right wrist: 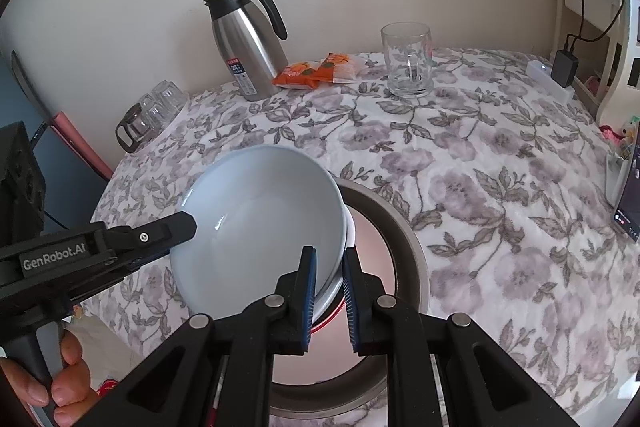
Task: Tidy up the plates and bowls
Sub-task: 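Lower the round bowl onto the bowl stack and open both tools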
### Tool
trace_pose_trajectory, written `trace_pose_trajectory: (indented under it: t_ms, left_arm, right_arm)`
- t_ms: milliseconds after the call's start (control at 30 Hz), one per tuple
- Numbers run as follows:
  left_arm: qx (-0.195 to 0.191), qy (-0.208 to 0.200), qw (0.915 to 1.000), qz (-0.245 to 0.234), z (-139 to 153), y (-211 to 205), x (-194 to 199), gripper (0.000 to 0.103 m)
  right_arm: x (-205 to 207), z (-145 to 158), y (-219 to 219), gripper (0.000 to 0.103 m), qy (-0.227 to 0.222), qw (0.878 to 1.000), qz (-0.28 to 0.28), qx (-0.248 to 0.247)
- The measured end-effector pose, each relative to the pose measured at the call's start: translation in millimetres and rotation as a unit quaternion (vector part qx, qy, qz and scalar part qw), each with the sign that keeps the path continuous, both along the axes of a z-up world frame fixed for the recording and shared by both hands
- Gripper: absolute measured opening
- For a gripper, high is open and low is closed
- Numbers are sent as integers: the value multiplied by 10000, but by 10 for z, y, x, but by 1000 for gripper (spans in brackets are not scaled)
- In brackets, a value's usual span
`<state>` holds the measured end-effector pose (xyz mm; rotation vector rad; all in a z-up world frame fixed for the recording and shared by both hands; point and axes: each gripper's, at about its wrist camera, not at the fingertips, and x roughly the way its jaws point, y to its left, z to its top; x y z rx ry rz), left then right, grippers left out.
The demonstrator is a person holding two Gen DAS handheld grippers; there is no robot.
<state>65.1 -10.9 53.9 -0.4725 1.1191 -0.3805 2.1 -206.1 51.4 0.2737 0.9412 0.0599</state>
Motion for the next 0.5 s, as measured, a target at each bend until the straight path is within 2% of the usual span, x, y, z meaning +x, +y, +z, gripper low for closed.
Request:
trace_pose_trajectory:
  t_ms: [500]
  left_arm:
    - [31,-198,9998,62,85,34,-51,12]
  right_arm:
    - [-40,53,-20,16,-76,10000,-27,-7]
